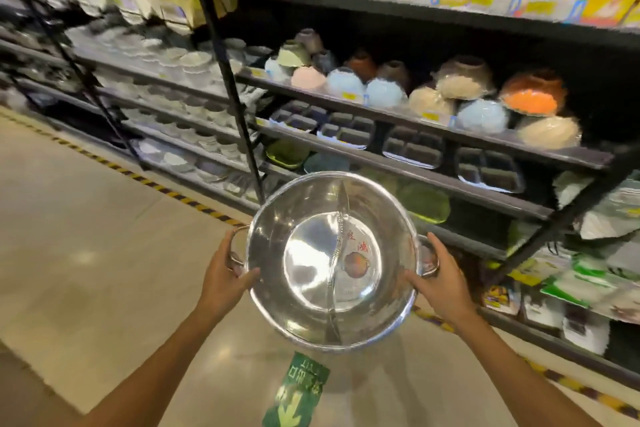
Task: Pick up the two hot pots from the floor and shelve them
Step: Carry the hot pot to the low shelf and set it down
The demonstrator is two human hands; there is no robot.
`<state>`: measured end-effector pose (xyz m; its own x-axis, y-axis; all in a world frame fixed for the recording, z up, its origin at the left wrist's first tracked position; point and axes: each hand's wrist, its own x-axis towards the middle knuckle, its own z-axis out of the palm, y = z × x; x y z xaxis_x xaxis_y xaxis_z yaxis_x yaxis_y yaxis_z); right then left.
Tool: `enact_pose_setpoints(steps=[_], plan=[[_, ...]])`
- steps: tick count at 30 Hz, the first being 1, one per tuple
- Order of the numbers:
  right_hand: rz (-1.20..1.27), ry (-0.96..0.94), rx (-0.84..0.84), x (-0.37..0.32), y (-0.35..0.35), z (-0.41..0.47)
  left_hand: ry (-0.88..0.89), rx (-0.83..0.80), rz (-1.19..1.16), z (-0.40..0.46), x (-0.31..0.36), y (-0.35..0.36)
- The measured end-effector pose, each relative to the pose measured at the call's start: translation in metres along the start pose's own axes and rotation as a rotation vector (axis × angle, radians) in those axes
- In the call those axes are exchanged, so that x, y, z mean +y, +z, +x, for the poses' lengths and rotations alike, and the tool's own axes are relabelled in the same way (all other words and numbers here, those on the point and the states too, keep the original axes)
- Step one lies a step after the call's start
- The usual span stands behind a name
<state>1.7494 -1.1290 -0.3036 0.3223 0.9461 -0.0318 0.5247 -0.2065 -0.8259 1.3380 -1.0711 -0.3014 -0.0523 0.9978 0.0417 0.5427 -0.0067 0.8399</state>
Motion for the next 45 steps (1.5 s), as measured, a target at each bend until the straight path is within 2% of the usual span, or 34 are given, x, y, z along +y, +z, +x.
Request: enact_pose_setpoints(steps=[9, 18, 26, 33, 40, 45], plan=[[-0.084, -0.114, -0.218, -0.144, 0.204, 0.03, -0.055, 0.213, -0.057, 0.008, -0.131, -0.187], [-0.064, -0.289, -0.507, -0.258, 0.379, 0.084, -0.191, 0.401, -0.03, 0.029, -0.229, -0.305], [-0.021, -0.4, -0.698, -0.343, 0.572, 0.196, -0.361, 0.555, 0.035, 0.114, -0.297, -0.399], [-0.016, -0.488, -0.903, -0.46, 0.734, 0.254, -0.543, 0.713, 0.027, 0.173, -0.331, -0.499], [-0.03, -0.633, -1.05, -0.564, 0.879, 0.278, -0.573, 0.847, -0.05, 0.219, -0.403, -0.578], [-0.013, -0.66, -1.054, -0.629, 0.987, 0.29, -0.567, 0.912, -0.087, 0.278, -0.475, -0.656]])
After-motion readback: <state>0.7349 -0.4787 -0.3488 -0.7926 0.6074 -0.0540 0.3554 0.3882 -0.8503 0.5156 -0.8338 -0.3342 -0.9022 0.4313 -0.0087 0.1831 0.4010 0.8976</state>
